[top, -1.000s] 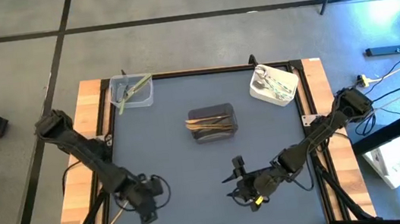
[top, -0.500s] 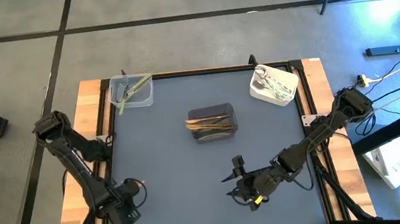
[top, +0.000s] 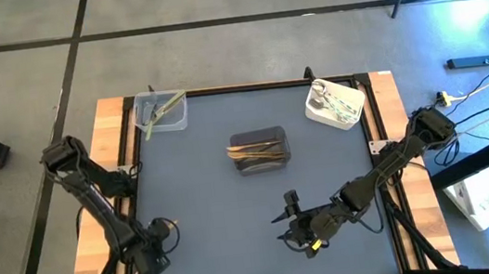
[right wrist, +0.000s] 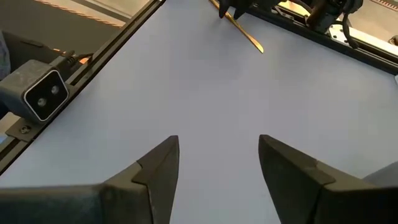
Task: Sort silverware by color (type)
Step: Put the gold knife into the black bin
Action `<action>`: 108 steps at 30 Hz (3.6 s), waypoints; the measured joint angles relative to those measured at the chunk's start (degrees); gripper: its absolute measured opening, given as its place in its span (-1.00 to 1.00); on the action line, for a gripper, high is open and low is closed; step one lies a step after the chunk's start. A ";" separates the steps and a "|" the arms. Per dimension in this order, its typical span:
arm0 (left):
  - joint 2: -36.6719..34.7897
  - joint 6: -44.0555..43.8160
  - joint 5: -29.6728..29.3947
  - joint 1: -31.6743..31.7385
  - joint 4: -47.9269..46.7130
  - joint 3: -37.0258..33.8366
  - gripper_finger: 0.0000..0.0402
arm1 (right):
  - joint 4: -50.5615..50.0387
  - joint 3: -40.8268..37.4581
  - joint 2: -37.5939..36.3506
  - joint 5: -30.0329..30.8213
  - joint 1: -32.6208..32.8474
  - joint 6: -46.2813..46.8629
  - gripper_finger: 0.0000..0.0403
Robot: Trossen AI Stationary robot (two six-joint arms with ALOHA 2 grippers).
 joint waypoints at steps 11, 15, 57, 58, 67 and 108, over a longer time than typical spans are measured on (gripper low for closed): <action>0.00 1.54 0.79 0.01 0.27 -1.54 -0.43 | 0.23 0.00 0.00 0.00 0.00 0.00 0.04; 0.04 1.57 0.61 -0.01 -0.13 -1.58 -0.68 | 0.45 0.00 0.00 0.00 0.00 0.01 0.04; 0.30 40.77 -22.29 13.79 -2.25 19.14 -0.92 | -5.10 0.04 -0.02 -3.11 0.55 4.15 -0.01; 0.30 43.68 -23.50 15.02 -2.26 20.44 -0.92 | -5.69 0.04 -0.06 -3.54 0.57 4.17 -0.03; 0.26 67.53 -28.64 27.74 1.40 26.60 -0.92 | -1.23 -7.74 -0.08 -3.29 0.50 9.40 -0.18; 8.54 106.33 -23.52 63.33 17.59 26.77 -0.85 | 5.27 -15.87 -0.04 -2.53 0.50 21.23 -0.19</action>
